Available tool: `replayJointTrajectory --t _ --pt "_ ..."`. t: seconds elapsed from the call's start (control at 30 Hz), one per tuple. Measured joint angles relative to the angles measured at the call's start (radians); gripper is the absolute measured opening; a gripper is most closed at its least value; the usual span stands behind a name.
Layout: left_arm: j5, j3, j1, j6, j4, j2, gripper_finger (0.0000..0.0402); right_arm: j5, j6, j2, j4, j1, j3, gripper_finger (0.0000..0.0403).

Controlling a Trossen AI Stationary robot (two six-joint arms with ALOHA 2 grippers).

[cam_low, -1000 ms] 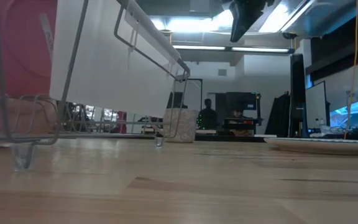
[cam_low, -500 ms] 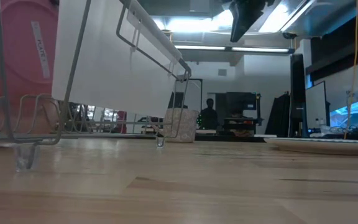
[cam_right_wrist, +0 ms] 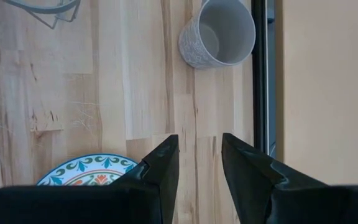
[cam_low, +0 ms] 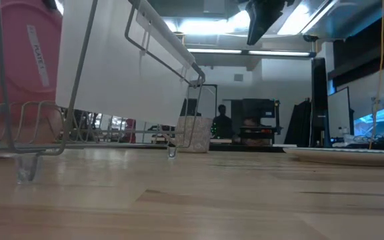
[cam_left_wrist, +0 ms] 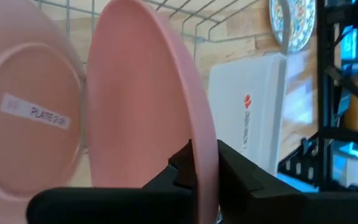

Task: Sort dishes
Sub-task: Put the dark pink plate in the dish rack

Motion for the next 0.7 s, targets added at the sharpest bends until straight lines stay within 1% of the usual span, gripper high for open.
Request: replayJointTrajectory --t 0.1,0.3,0.7 --pt "0.013 -0.003 0.000 0.023 -0.017 -0.026 0.0038 -0.001 0.000 0.000 0.000 0.000 0.000 0.0124" --pt "0.024 -0.006 0.000 0.002 -0.102 -0.048 0.0062 -0.023 0.000 0.000 0.000 0.000 0.000 0.0124" --pt "0.035 -0.005 0.000 0.000 -0.233 -0.032 0.0137 -0.023 0.000 0.000 0.000 0.000 0.000 0.0124"
